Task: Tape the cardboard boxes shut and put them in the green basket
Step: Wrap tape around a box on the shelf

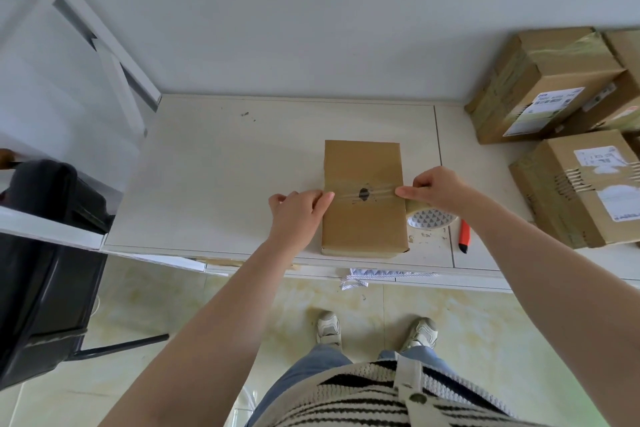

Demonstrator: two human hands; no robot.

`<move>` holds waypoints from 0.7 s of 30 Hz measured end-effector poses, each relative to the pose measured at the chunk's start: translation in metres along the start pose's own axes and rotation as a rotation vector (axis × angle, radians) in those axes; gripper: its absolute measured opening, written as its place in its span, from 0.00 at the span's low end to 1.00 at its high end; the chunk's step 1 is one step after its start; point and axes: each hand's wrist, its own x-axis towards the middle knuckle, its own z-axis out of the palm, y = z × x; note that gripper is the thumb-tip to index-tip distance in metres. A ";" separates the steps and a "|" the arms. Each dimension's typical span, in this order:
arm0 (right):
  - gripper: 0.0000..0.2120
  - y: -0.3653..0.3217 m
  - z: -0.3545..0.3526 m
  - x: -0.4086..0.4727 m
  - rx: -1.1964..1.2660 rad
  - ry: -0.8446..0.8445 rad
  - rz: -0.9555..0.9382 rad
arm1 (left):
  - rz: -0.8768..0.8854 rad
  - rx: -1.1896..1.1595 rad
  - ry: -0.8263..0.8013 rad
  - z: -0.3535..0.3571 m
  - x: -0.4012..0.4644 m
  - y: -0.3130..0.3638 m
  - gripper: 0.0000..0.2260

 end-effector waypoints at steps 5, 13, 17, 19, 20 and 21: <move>0.32 -0.002 0.003 -0.001 -0.075 0.020 0.036 | -0.063 0.033 -0.299 -0.032 -0.003 -0.002 0.25; 0.29 -0.005 0.001 -0.001 -0.127 0.048 0.031 | 0.285 0.197 0.182 -0.010 0.031 0.085 0.26; 0.29 -0.005 0.003 0.000 -0.143 0.062 0.048 | 0.183 0.463 0.109 0.030 0.038 0.079 0.30; 0.29 -0.006 0.003 -0.001 -0.164 0.050 0.055 | 0.191 0.446 0.116 0.030 0.040 0.077 0.30; 0.29 -0.007 0.002 -0.001 -0.173 0.053 0.053 | 0.197 0.449 0.126 0.029 0.040 0.076 0.30; 0.29 -0.007 0.000 -0.001 -0.176 0.064 0.048 | 0.206 0.470 0.137 0.029 0.041 0.074 0.31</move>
